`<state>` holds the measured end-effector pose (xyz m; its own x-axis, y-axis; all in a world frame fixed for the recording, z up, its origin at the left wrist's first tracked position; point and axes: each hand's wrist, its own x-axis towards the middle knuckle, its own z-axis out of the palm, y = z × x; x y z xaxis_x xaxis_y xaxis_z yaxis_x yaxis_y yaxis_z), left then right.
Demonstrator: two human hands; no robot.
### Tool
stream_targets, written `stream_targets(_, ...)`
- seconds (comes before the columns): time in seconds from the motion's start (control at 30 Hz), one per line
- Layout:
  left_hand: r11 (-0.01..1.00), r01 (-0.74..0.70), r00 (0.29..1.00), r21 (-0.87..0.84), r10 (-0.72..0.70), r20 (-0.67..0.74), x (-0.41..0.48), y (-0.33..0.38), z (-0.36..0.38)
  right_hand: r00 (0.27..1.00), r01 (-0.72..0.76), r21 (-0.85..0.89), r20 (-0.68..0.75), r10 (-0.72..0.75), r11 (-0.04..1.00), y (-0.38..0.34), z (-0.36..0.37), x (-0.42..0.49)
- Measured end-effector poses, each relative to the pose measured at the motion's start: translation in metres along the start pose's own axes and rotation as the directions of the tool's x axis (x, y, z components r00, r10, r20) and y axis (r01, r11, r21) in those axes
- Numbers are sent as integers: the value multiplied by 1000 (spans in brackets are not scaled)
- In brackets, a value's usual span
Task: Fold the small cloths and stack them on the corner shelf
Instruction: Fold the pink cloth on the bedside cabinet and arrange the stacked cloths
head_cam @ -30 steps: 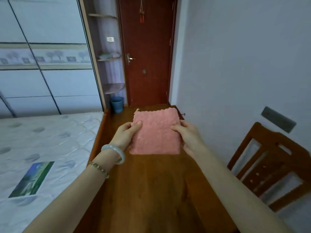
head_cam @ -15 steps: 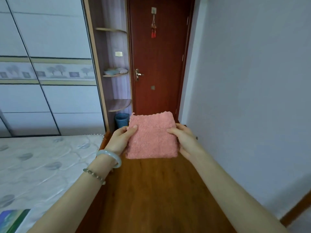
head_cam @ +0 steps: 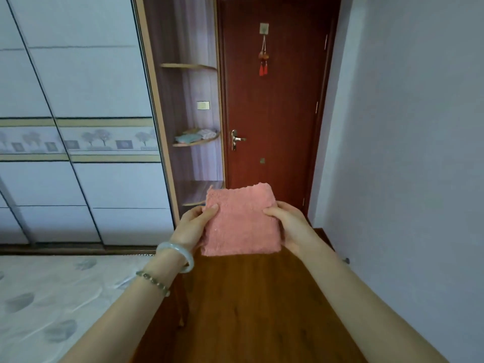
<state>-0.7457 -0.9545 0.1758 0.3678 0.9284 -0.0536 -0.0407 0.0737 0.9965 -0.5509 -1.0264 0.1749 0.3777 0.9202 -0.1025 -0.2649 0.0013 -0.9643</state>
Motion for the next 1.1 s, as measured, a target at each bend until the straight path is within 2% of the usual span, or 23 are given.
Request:
stream_targets(0.33, 999, -41, 997, -3, 40, -71, 209, 22, 16, 996, -3, 9, 88, 3, 1000, -38, -1, 220)
stream_targets(0.6, 994, -110, 989, 25, 112, -97, 399, 32, -3, 990, 19, -3, 143, -18, 1000, -51, 24, 412)
stream_targets(0.83, 993, -113, 988, 33, 116, -100, 567, 57, -25, 989, 23, 21, 145, -26, 1000, -76, 56, 569)
stream_targets(1.1, 994, -56, 987, 97, 69, -143, 723, 42, -38, 987, -37, -1, 156, 36, 999, -70, 65, 735)
